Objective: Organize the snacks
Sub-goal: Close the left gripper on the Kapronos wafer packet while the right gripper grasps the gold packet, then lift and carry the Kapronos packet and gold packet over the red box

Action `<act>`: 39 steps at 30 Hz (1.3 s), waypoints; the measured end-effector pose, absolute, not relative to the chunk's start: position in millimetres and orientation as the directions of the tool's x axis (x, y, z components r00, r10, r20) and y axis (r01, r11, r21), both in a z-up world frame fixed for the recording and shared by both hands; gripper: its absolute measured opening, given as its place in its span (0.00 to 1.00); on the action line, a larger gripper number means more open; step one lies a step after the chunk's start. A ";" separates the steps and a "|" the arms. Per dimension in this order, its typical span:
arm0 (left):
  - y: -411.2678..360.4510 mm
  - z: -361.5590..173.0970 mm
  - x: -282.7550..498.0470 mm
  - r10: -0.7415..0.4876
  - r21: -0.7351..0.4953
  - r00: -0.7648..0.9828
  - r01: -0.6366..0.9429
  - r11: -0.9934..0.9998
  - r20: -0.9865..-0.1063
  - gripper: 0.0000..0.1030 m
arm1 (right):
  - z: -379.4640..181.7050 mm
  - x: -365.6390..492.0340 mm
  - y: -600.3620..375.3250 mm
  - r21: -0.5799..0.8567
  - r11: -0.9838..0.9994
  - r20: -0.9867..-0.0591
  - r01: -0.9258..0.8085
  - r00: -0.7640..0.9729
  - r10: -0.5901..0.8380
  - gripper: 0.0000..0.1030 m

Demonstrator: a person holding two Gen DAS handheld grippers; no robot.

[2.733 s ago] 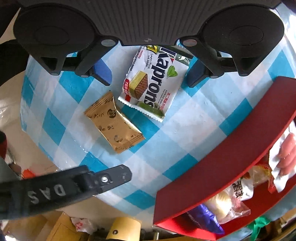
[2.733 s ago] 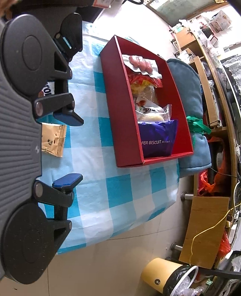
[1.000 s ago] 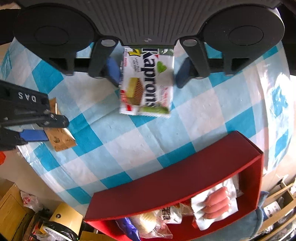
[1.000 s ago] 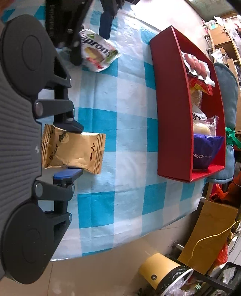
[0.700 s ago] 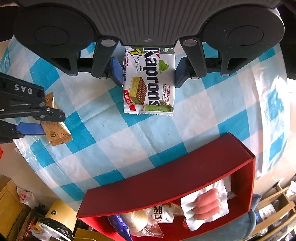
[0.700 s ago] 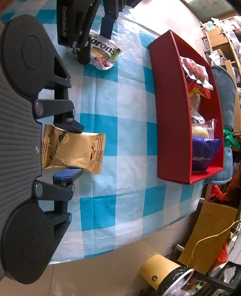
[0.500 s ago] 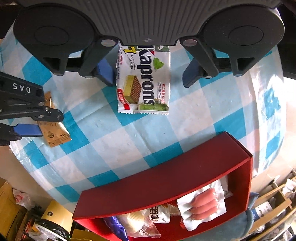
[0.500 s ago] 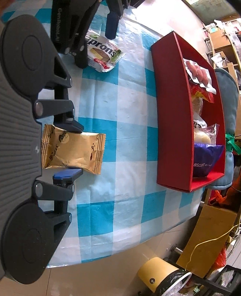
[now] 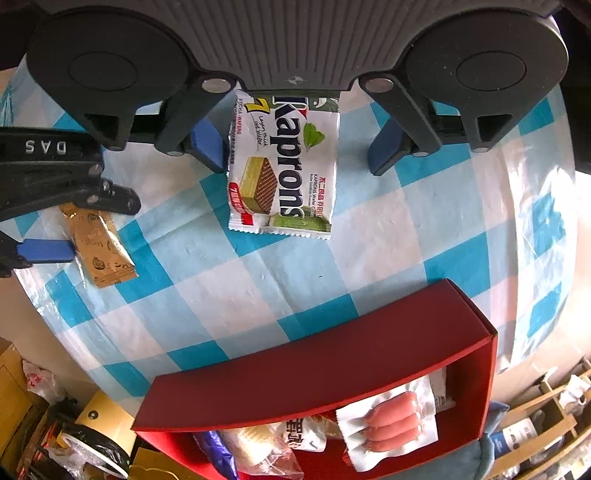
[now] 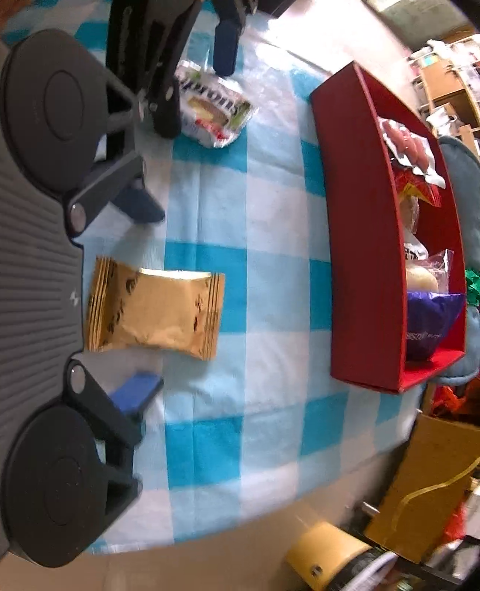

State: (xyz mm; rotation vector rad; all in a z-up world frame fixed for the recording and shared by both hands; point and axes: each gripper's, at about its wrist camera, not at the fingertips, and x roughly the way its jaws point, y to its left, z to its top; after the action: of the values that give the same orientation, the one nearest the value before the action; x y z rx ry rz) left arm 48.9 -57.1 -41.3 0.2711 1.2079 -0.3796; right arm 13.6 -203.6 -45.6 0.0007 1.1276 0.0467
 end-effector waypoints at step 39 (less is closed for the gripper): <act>-58.5 23.2 61.6 -0.213 -0.038 0.433 0.379 0.925 -0.876 0.63 | 28.8 24.6 -209.0 0.070 0.997 -0.778 0.013 0.627 0.046 0.39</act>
State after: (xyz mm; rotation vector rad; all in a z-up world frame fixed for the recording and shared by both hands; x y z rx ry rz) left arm 61.6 -58.5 23.2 0.1741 1.0617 -0.3712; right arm 24.6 -209.0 28.8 0.0711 0.8933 0.0190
